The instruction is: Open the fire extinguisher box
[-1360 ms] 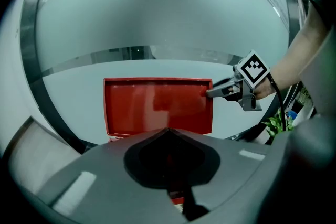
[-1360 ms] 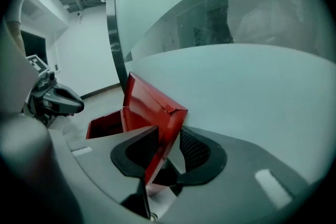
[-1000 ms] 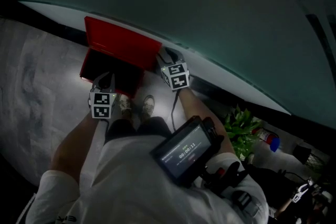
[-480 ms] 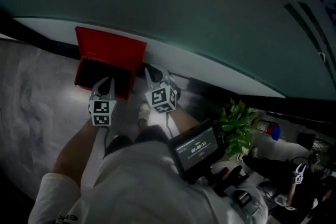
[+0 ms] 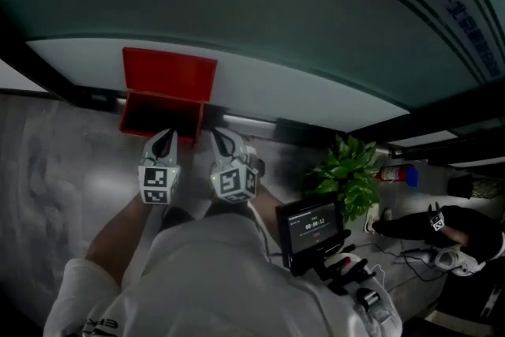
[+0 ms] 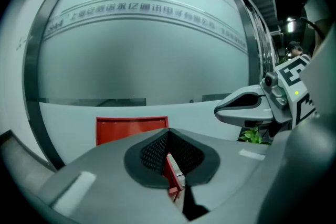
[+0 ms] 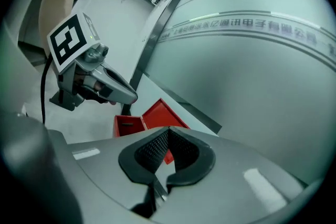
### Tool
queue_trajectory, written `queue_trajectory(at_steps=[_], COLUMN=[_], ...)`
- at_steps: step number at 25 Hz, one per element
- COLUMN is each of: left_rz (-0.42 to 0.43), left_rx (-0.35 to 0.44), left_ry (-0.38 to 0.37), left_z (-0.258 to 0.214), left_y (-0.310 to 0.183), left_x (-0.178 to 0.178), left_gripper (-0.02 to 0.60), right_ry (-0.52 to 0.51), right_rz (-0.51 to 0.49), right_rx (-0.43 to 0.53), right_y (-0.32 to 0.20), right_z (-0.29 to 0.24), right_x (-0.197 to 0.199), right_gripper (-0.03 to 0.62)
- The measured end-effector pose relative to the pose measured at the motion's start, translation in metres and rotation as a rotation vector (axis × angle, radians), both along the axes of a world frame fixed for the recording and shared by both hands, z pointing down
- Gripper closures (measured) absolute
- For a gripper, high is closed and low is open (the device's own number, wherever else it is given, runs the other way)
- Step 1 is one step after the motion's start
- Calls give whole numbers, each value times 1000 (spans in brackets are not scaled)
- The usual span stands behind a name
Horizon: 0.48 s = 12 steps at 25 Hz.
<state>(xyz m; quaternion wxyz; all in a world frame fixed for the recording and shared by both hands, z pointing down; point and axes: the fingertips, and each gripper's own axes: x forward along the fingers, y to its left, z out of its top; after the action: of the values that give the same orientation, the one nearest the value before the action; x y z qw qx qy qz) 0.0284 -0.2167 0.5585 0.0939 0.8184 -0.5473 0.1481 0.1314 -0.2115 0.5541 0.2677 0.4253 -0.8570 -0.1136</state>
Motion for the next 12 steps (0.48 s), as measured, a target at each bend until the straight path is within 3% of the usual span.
queue_trajectory(at_steps=[8, 12], left_rz=[48, 55], left_rx=[56, 73], left_ry=[69, 86], left_z=[-32, -38], left_y=[95, 132], left_x=[-30, -45], left_gripper=[578, 580], right_ry=[-44, -75], right_rz=[160, 246], right_rx=[30, -3], right_y=[110, 154], right_z=[-33, -38], right_x=[-7, -4], right_gripper=[580, 580])
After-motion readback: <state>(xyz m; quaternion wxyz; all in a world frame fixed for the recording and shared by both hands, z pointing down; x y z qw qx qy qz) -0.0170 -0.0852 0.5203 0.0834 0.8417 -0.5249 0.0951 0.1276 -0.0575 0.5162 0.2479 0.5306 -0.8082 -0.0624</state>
